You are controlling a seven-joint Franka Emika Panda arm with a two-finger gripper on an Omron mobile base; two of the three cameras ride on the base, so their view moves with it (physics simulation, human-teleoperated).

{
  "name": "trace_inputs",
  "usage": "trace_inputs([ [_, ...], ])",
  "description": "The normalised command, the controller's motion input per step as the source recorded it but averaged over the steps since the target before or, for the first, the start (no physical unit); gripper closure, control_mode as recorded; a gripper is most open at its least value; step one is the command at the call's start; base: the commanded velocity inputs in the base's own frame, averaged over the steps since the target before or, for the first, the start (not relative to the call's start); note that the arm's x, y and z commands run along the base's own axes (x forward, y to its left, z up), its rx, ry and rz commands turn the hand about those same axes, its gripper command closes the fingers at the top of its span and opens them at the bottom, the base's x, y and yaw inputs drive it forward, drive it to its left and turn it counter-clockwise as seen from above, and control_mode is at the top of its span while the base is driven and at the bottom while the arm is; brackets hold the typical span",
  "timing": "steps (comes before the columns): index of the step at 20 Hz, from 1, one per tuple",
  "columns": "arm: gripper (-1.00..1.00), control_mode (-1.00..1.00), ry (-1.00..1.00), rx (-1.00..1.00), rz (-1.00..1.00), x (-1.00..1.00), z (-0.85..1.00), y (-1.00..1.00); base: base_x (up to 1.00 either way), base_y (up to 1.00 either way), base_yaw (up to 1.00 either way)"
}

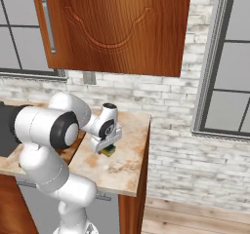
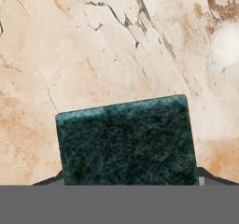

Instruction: Pick up the sponge from the counter and clean the cutting board by briefly scrubbing or pressing down on the cutting board. Once finished, release the sponge.

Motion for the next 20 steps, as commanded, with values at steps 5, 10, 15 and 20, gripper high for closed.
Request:
trace_inputs([
  [5,-1.00,-1.00,-0.13,0.00,-0.04,-0.38,0.00,0.01,0.00,0.00,0.00],
  [10,-1.00,-1.00,-0.16,0.00,-0.08,-0.44,0.22,0.00,0.00,0.00,0.00],
  [15,-1.00,-1.00,-0.17,0.00,-0.05,-0.27,0.49,0.00,0.00,0.00,0.00],
  [20,-1.00,-1.00,-0.20,0.00,-0.03,-0.33,0.64,0.00,0.00,0.00,0.00],
])
